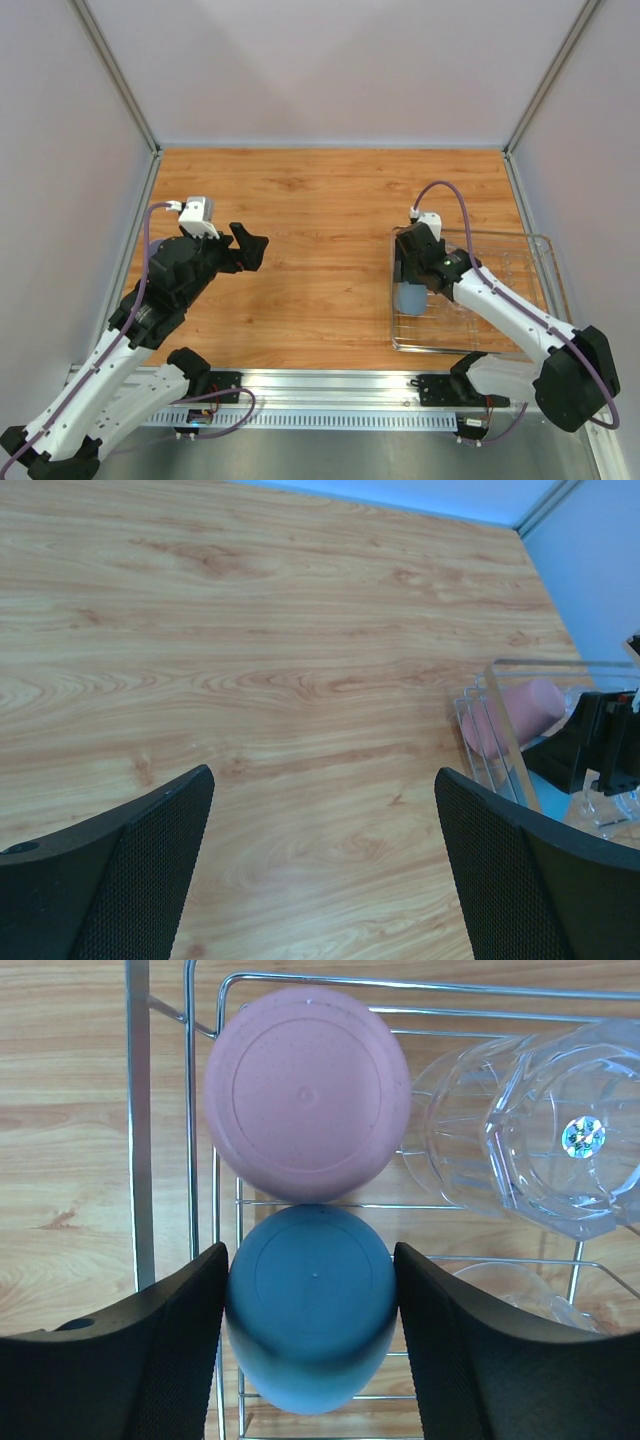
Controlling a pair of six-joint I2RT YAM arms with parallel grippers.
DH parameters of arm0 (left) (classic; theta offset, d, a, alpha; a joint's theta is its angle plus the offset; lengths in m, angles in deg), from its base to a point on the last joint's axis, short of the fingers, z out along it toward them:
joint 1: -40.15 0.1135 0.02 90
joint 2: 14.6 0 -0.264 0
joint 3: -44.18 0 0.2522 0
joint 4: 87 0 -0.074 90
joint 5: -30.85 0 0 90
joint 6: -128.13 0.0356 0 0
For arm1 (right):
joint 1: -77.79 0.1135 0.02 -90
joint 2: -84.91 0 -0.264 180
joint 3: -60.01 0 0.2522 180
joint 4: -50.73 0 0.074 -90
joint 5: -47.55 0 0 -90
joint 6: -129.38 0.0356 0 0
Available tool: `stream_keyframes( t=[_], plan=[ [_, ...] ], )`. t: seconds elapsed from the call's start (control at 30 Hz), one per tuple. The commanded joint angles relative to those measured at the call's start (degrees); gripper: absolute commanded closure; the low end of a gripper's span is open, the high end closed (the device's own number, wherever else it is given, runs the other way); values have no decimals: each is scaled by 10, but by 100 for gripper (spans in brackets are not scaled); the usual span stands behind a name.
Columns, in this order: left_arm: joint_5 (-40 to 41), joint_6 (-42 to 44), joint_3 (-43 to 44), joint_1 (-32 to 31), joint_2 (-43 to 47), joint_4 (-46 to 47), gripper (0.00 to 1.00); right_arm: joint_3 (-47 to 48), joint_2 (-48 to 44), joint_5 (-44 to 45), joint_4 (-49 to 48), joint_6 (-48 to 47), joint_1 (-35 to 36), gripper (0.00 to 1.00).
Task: Load the cups into the dish rack
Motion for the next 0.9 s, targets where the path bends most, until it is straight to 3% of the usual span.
stream_keyframes(
  t=[0.0,0.2,0.4,0.5,0.73,0.87],
  plan=[
    [-4,16,6,1,0,16,0,-1,-25,1,-20,-14,-2,43],
    [-4,14,7,1,0,16,0,7,-91,5,-9,-20,-2,56],
    [-7,10,1,1,0,21,0,-49,-191,18,-60,-34,-2,66],
    [-9,9,-2,1,1,22,0,-86,-238,32,-100,-36,-1,66],
    [-14,8,-4,2,0,26,0,-109,-246,96,-139,-31,11,66],
    [-14,7,-5,1,0,24,0,-148,-269,131,-185,-31,58,67]
  ],
)
